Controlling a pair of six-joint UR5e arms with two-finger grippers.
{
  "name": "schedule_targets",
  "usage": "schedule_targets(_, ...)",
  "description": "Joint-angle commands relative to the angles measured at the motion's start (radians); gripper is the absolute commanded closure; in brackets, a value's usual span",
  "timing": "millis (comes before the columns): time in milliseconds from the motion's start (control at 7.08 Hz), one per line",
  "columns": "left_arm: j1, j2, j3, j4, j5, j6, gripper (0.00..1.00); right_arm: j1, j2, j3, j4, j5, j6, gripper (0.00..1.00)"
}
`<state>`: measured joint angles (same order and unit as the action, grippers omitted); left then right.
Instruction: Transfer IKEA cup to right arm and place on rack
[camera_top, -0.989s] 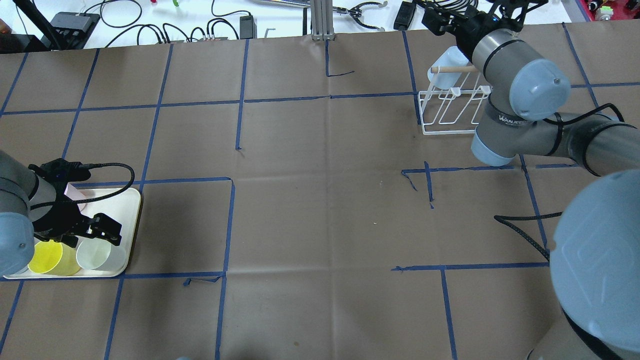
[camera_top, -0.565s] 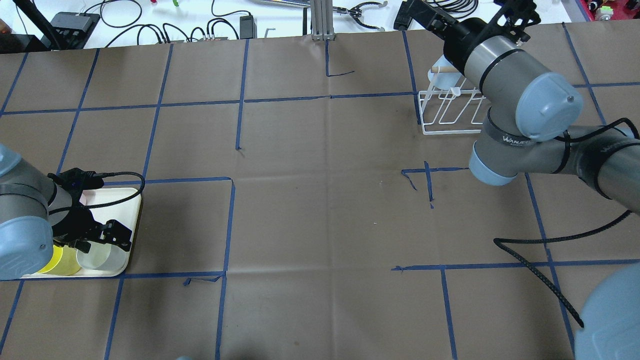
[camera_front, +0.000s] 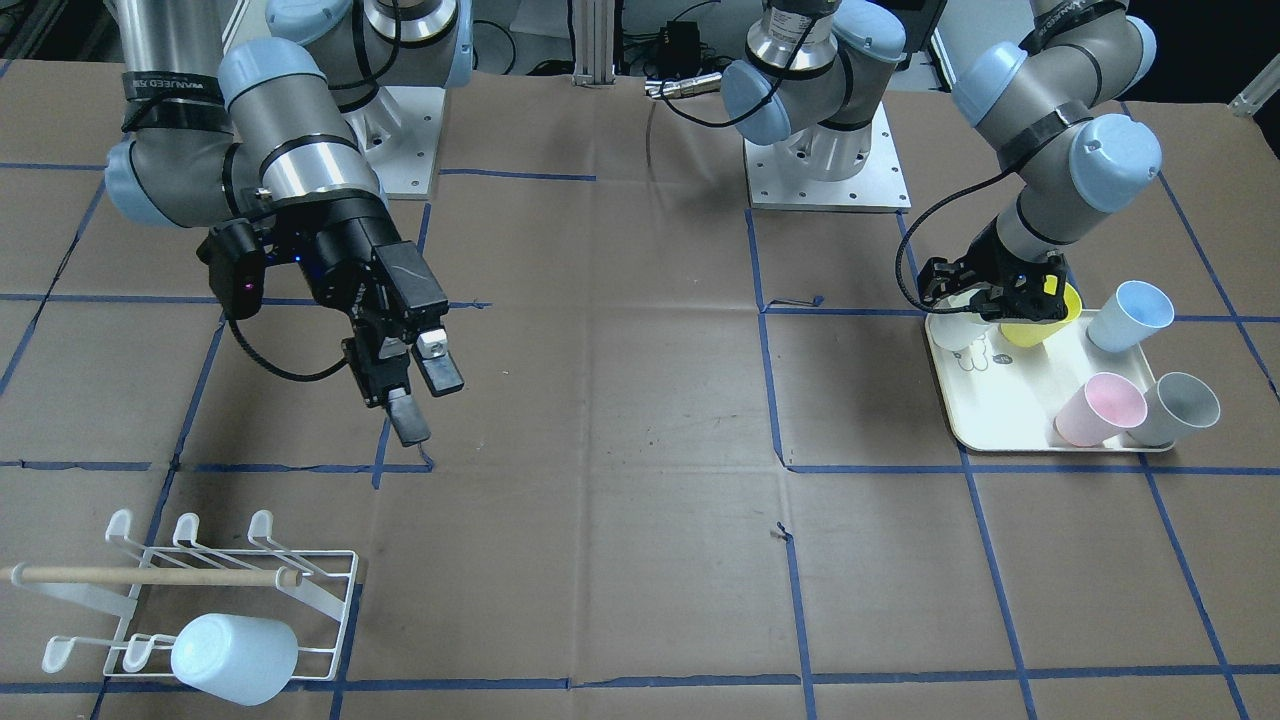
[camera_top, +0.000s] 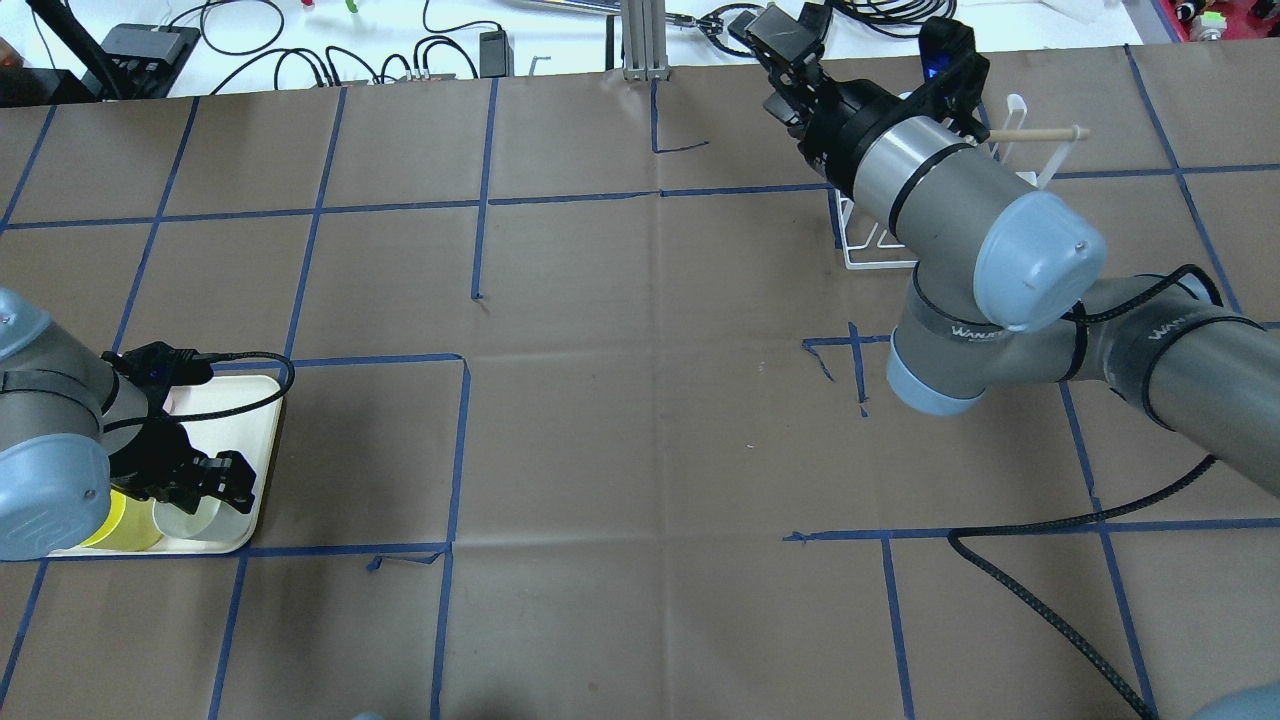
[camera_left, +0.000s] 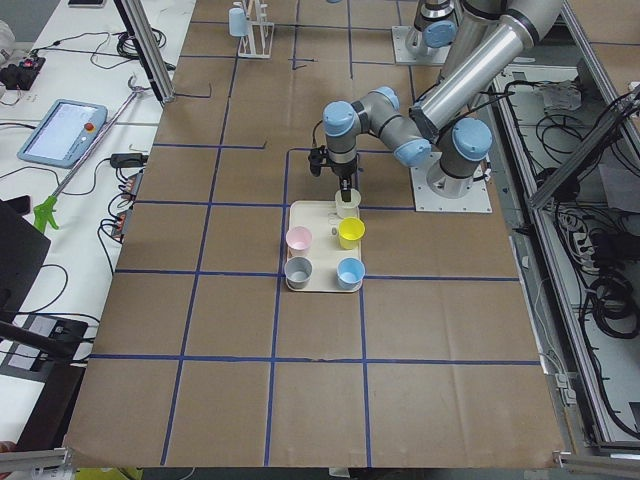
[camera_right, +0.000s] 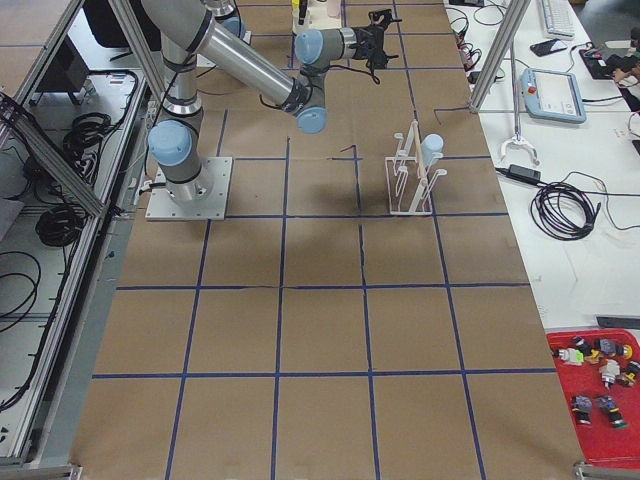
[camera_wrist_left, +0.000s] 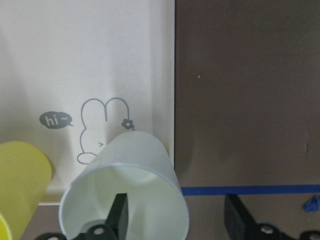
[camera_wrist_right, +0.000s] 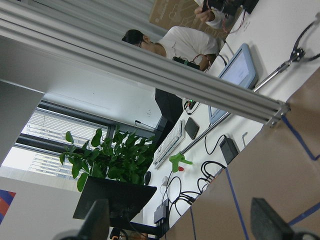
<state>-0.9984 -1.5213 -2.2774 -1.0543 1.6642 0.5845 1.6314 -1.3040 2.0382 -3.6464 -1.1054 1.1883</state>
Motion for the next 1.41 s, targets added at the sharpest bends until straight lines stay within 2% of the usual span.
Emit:
schedule_targets(0, 0.001, 0.001, 0.006, -0.006, 0.015, 0.005, 1.00, 0.056, -0.003, -0.006, -0.005, -0.008, 0.132, 0.00)
schedule_targets(282, 0.001, 0.015, 0.018, -0.003, 0.014, 0.003, 1.00, 0.058, -0.006, -0.010, -0.032, 0.004, 0.195, 0.00)
schedule_targets(424, -0.008, 0.023, 0.060, -0.007, 0.005, -0.006, 1.00, 0.056, -0.006, -0.013, -0.034, 0.004, 0.195, 0.00)
schedule_targets(565, -0.016, 0.023, 0.126, -0.063, -0.021, -0.009, 1.00, 0.056, -0.006, -0.012, -0.029, -0.002, 0.195, 0.00)
schedule_targets(706, -0.031, 0.018, 0.239, -0.179, -0.029, -0.011, 1.00, 0.058, -0.009, -0.012, -0.018, -0.014, 0.195, 0.00)
schedule_targets(989, -0.078, -0.014, 0.544, -0.460, -0.034, -0.012, 1.00, 0.059, -0.008, -0.007, -0.011, -0.013, 0.185, 0.00)
schedule_targets(1130, -0.089, -0.054, 0.664, -0.546, -0.035, -0.023, 1.00, 0.059, -0.002, -0.003, -0.011, -0.005, 0.191, 0.00)
schedule_targets(1271, -0.107, -0.110, 0.759, -0.578, -0.059, -0.023, 1.00, 0.059, 0.005, -0.003, -0.011, -0.005, 0.198, 0.00)
